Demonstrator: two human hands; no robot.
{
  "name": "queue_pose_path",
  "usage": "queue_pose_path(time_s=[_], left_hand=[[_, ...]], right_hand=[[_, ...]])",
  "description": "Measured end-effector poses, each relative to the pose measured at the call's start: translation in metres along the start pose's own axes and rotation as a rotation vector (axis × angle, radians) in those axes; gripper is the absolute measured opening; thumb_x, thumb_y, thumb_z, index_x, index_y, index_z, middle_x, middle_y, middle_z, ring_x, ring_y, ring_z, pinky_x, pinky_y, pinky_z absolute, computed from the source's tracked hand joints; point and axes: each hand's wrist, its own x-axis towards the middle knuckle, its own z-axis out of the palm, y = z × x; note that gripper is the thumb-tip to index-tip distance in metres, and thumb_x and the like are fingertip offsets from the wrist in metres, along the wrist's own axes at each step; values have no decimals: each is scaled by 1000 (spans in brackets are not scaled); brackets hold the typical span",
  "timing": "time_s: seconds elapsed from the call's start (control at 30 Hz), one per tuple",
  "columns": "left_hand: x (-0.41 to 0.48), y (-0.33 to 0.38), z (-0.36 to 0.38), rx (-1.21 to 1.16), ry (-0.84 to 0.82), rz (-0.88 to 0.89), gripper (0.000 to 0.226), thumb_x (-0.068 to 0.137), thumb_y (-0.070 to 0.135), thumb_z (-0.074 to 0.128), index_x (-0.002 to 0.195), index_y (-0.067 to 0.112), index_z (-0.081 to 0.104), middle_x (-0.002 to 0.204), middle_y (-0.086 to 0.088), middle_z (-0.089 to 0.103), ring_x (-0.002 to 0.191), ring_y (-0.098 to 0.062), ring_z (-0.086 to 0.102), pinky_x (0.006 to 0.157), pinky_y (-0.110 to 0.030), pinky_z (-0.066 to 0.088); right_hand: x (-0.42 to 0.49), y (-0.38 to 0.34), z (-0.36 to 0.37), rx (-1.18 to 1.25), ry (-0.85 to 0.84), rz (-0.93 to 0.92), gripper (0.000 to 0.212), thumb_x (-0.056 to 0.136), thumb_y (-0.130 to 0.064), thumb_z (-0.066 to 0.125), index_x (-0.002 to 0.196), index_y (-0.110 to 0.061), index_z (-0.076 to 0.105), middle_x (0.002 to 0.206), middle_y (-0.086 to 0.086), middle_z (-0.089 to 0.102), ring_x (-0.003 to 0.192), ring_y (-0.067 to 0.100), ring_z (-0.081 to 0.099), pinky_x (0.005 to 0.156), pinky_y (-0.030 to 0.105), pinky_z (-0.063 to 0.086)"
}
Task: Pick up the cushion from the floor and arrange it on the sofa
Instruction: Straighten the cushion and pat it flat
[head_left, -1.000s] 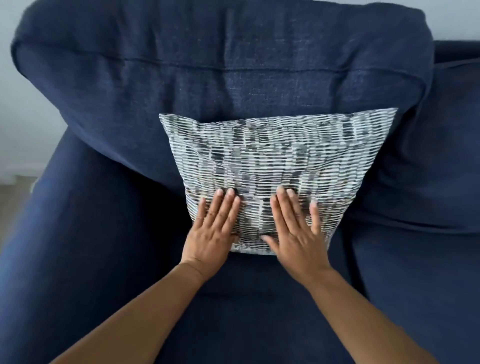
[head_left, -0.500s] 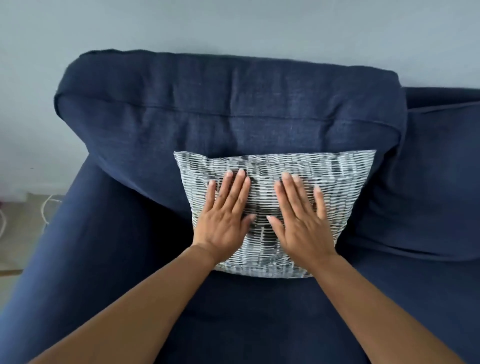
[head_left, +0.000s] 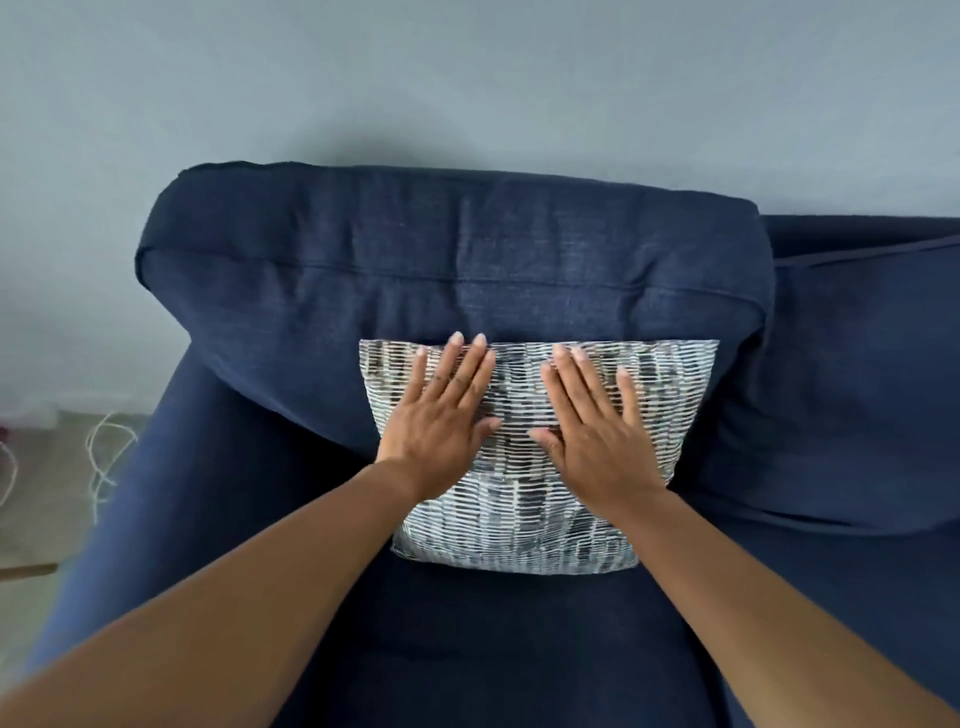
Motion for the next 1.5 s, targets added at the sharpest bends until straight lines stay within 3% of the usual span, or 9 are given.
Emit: queue_pose_path(time_s=[0.17,0.3,0.53,0.67,0.87,0.97,1.27,1.37,1.5], left_hand=[[-7,-39,-5,58,-138,-168,70,100,53,6,154,15,-20,167,-3,-15,152,-26,-20,120,-55,-13],[-12,-69,-26,33,-108,-194,63,100,39,41,157,20,21,151,-6,44,145,-29,29,122,-56,-3],[7,-77,-51,-279,-60,-452,32,98,40,48,113,24,71,112,-4,70,107,-25,62,118,-45,14],[4,-76,-54,-312,-53,-532,27,97,37,48,106,27,71,107,-3,71,101,-25,64,110,-45,26],[2,-72,-56,-363,-25,-510,32,94,28,53,124,28,63,121,-8,64,116,-30,56,105,-47,31],[2,-77,-61,-354,48,-461,28,97,24,49,120,25,67,118,-7,64,114,-29,56,105,-46,31],[9,-90,-76,-427,70,-570,21,95,24,58,108,23,74,111,-6,68,108,-27,59,101,-43,35],[6,-84,-73,-306,104,-541,36,93,17,56,128,21,62,129,-12,56,121,-32,50,106,-47,34],[2,-65,-70,-103,159,-133,64,94,33,50,153,17,33,162,-9,29,151,-30,21,122,-53,11]], right_hand=[[-12,41,-11,-28,-130,196,72,104,-59,5,161,-14,4,170,6,3,157,24,1,119,51,-10],[-18,64,-33,35,-44,260,55,103,-35,47,149,-6,46,144,16,55,141,35,43,116,59,10],[3,87,-56,95,-88,444,26,102,-20,50,108,-19,76,111,6,63,102,29,53,93,44,19],[4,85,-61,91,-29,446,26,99,-14,52,102,-20,77,105,3,67,96,27,53,89,45,23],[-2,73,-53,205,-32,421,40,103,-34,48,139,-19,57,146,5,52,141,23,41,110,47,16],[-5,71,-52,157,-86,395,43,104,-30,46,145,-18,51,143,5,52,140,22,40,114,46,13],[7,83,-60,161,11,520,15,95,-18,62,100,-24,74,106,3,57,109,26,47,104,45,19],[5,76,-61,188,60,502,28,95,-21,62,123,-20,66,131,7,55,128,26,45,109,49,20],[-2,59,-62,143,27,320,60,104,-35,42,157,-14,28,168,7,21,156,23,13,119,47,6]])
